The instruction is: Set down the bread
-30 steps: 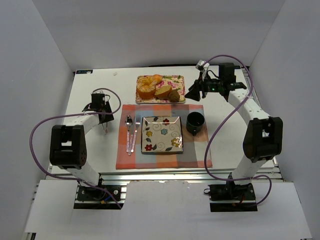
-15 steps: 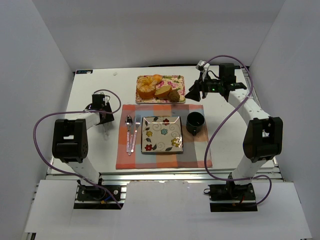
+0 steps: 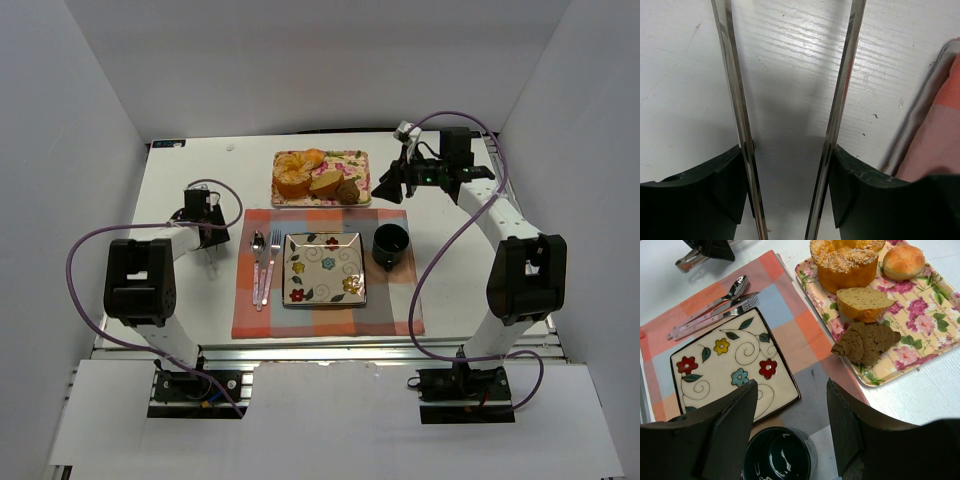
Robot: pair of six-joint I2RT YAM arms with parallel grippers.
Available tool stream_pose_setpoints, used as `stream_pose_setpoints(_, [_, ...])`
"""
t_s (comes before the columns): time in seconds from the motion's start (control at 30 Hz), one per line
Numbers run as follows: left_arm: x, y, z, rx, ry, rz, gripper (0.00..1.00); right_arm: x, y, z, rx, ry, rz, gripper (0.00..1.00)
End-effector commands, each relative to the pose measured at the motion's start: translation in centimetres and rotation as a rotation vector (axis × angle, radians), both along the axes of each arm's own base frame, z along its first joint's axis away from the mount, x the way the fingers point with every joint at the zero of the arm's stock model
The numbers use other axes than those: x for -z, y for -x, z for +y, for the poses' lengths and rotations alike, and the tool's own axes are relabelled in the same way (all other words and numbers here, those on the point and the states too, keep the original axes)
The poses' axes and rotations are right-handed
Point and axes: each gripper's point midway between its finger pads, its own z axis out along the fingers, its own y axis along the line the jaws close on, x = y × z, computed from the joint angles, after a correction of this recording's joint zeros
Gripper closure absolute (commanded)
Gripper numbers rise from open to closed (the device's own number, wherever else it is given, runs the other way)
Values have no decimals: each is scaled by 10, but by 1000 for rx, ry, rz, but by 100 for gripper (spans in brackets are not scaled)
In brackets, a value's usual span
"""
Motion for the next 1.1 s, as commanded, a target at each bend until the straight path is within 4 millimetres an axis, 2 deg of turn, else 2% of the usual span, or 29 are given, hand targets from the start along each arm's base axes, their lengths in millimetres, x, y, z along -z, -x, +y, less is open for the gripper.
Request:
stream_pose_setpoints(0.0, [-5, 10, -4, 5, 33, 1, 33, -18, 5, -1, -14, -24, -51, 37])
stream_pose_setpoints(0.03, [-9, 9, -5, 10, 39, -8, 35, -18, 5, -1, -14, -24, -51, 37])
stream_pose_setpoints(0.17, [-47, -4, -18, 48, 101, -110, 45, -21, 6, -3, -10, -25, -58, 37])
stream_pose_setpoints(0.2, [-65, -7, -27, 76, 139, -159, 47, -22, 6, -3, -10, -26, -59, 37])
stream_pose_setpoints(0.27, [-89, -12, -38, 102, 197, -223, 53, -22, 7, -3, -11, -27, -56, 37])
stream_pose_setpoints(0.3, [-104, -12, -46, 129, 236, -261, 54, -23, 7, -3, -12, -29, -59, 37])
stream_pose_setpoints(0.43, [-146, -13, -77, 216, 393, -356, 55, -22, 9, -3, -13, -32, -53, 37])
stream_pose_setpoints(0.6, [-182, 0, -130, 361, 589, -391, 53, -26, 9, -3, -17, -34, -61, 37])
stream_pose_setpoints(0.63, [-184, 8, -148, 413, 611, -369, 52, -26, 10, -3, -19, -33, -64, 37])
stream_pose_setpoints(0.67, [-192, 4, -149, 423, 604, -380, 50, -28, 10, -3, -20, -32, -67, 37])
stream_pose_setpoints(0.73, [-183, 17, -185, 524, 582, -310, 48, -28, 11, -5, -20, -29, -69, 37])
stream_pose_setpoints(0.8, [-184, 20, -201, 573, 551, -265, 45, -29, 11, -7, -18, -28, -71, 37])
stream_pose_setpoints(0.83, [-181, 24, -215, 631, 524, -249, 45, -29, 11, -8, -19, -27, -72, 37])
stream_pose_setpoints(0.87, [-171, 22, -220, 638, 508, -220, 45, -30, 12, -10, -14, -27, -74, 37])
stream_pose_setpoints(0.9, [-175, 19, -226, 656, 500, -225, 44, -30, 12, -11, -13, -28, -74, 37])
stream_pose_setpoints(1.03, [-164, 18, -254, 755, 462, -187, 42, -29, 14, -16, -2, -26, -69, 37])
stream_pose_setpoints(1.07, [-150, 15, -257, 760, 441, -153, 42, -29, 15, -17, -2, -26, -69, 37])
